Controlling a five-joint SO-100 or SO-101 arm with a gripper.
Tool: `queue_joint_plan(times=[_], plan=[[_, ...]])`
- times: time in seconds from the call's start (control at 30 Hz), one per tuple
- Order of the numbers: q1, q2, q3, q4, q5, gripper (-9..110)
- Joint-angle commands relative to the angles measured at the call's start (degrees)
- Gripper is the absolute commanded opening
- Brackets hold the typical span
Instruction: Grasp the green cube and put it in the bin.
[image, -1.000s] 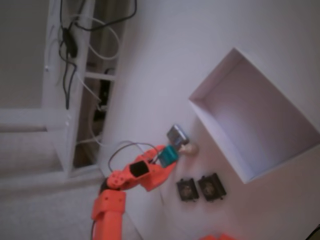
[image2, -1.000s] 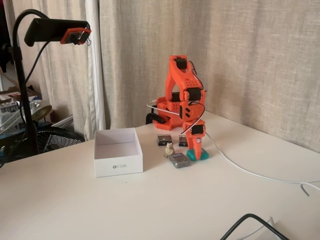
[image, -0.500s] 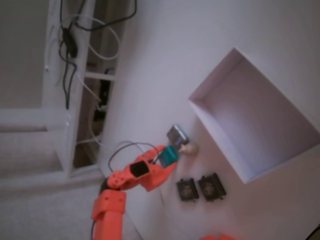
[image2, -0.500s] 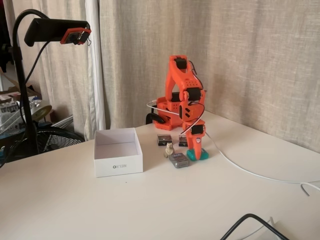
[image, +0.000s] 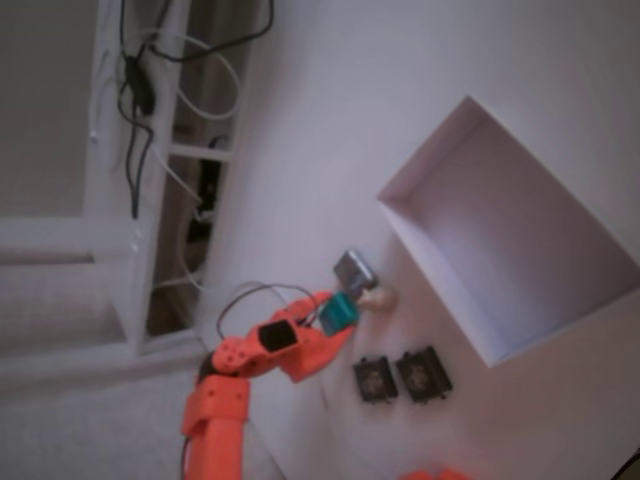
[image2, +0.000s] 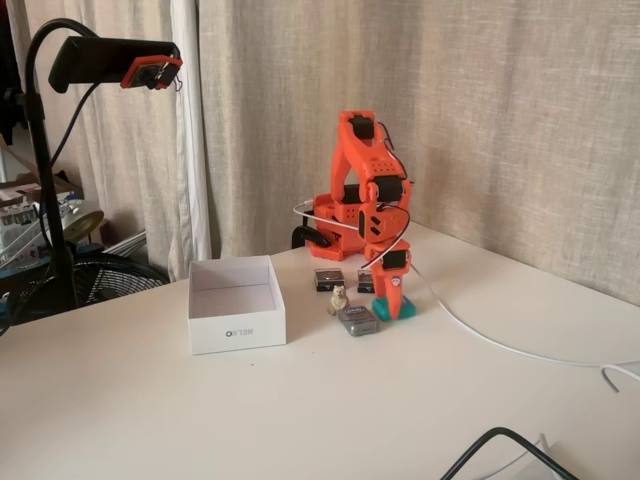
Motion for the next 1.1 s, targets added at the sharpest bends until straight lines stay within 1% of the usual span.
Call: queue_joint_plan(times=[0.0,0.27,0.9,1.07], plan=[[-0.3,0.7,-0.1,0.4,0.3,15],[-0.3,0.7,0.2,-0.3,0.3,15],[-0.6,1.5,-0.1,2.3,0.3,15],[-0.7,1.9,-1.5,3.3,0.3,13]])
